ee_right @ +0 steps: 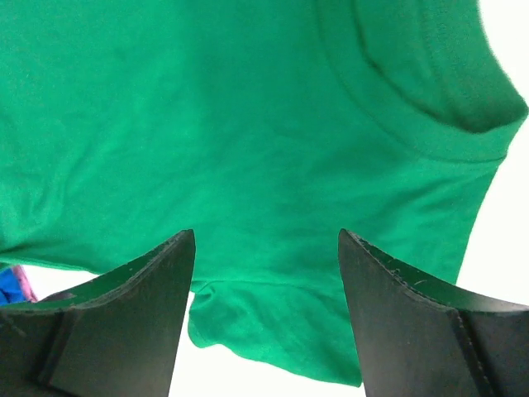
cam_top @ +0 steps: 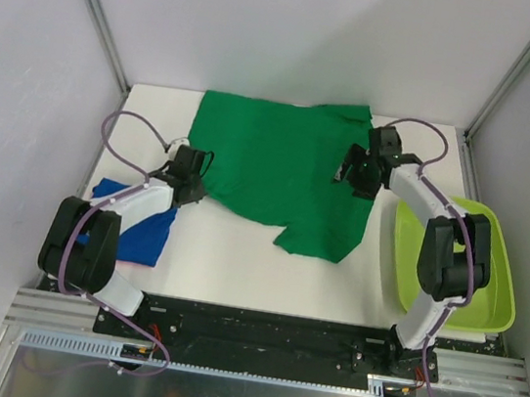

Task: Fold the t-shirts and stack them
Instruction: Flatten out the tshirt

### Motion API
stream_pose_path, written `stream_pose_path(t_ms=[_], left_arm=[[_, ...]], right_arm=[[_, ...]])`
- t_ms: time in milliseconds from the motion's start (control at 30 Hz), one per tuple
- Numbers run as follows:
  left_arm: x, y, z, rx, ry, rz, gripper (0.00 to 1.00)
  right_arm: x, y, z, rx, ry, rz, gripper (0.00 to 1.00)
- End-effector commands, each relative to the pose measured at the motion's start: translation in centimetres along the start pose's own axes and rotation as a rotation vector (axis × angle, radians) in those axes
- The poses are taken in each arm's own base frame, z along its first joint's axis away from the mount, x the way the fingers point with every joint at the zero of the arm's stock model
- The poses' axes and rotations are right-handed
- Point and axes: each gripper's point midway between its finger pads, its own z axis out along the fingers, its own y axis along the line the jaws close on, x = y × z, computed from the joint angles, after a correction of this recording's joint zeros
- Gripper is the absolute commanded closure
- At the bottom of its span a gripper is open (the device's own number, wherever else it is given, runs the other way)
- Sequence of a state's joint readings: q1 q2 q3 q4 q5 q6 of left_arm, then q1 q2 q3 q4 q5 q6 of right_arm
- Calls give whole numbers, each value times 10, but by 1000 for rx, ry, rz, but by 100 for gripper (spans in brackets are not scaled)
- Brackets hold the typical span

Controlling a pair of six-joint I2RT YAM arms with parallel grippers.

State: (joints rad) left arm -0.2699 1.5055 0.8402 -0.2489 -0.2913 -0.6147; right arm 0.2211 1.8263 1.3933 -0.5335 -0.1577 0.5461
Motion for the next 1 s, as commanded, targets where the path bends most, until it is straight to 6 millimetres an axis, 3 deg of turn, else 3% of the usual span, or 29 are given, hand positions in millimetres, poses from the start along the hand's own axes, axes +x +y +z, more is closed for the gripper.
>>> stream_pose_path(t_ms=[0, 133, 267, 500, 700, 800, 967], left_arm=[[-46, -21, -15, 53, -115, -85, 100], [-54, -24, -18, 51, -115, -74, 100], [-50, -22, -17, 42, -96, -51, 97], [-39, -13, -13, 17, -66, -19, 93], [-37, -11, -14, 25, -51, 3, 88], [-38, -9, -16, 30, -49, 17, 82], [-42, -11, -23, 64, -50, 30, 60]], right_arm=[[-2, 11, -36, 98, -145, -57, 27], [32, -1, -39, 150, -138, -58, 31], [55, -10, -46, 157, -138, -55, 36], [93, -26, -33, 151, -73, -53, 53], [103, -36, -7, 168, -36, -56, 74], [104, -47, 3, 200, -19, -69, 79], [100, -77, 8, 270, 9, -72, 82]])
